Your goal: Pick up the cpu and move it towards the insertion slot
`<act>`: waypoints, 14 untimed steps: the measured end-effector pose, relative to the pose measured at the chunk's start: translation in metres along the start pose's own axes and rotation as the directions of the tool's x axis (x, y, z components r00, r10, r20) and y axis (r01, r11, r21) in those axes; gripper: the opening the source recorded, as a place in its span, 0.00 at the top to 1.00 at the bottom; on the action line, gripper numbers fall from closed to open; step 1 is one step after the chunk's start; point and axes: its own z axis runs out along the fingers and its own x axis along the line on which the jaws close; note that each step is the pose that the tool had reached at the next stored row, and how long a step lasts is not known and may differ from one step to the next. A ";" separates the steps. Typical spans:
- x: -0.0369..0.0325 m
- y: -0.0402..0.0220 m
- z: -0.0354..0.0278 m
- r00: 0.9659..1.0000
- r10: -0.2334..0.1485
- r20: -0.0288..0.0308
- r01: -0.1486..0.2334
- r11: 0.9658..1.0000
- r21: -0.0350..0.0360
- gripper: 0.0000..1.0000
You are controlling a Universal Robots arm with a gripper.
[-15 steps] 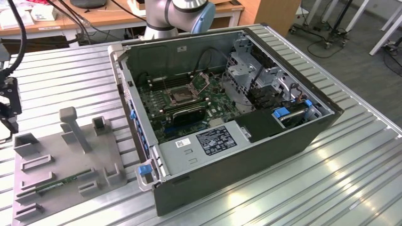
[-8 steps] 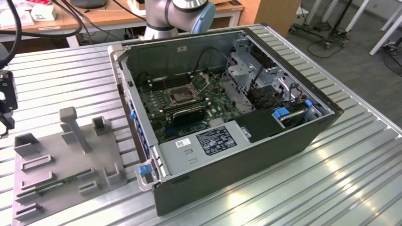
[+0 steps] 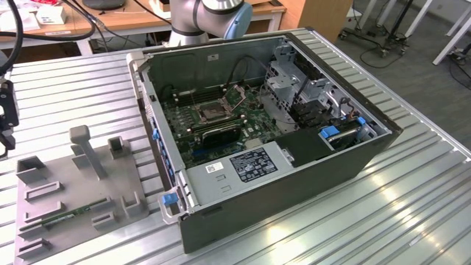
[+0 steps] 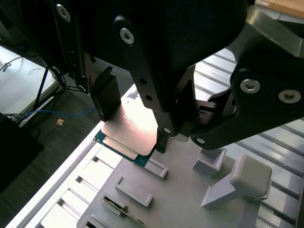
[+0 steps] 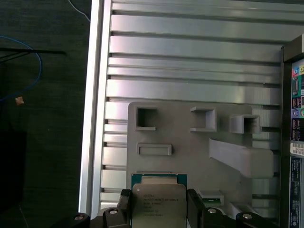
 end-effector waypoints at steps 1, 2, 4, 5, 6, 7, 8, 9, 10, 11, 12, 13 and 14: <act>0.0000 0.0000 -0.0003 1.000 0.000 0.000 0.000 1.000 0.000 0.45; 0.0000 0.0000 -0.0007 1.000 0.000 0.000 0.000 1.000 0.000 0.45; 0.0000 0.0001 -0.0015 1.000 0.000 0.000 0.000 1.000 0.000 0.45; 0.0000 0.0001 -0.0022 1.000 0.000 0.000 0.000 1.000 0.000 0.45; 0.0000 0.0001 -0.0027 1.000 0.000 0.000 0.000 1.000 0.000 0.45; 0.0000 0.0002 -0.0035 1.000 0.000 0.000 0.000 1.000 0.000 0.45; 0.0000 0.0002 -0.0042 1.000 0.000 0.000 0.000 1.000 0.000 0.45; 0.0000 0.0002 -0.0048 1.000 0.000 0.000 0.000 1.000 0.000 0.45; 0.0000 0.0002 -0.0055 1.000 0.000 0.000 0.000 1.000 0.000 0.45; 0.0000 0.0003 -0.0062 1.000 0.000 0.000 0.000 1.000 0.000 0.45; 0.0000 0.0003 -0.0069 1.000 0.000 0.000 0.000 1.000 0.000 0.45; 0.0000 0.0003 -0.0074 1.000 0.000 0.000 0.000 1.000 0.000 0.45; 0.0000 0.0003 -0.0080 1.000 0.000 0.000 0.000 1.000 0.000 0.45</act>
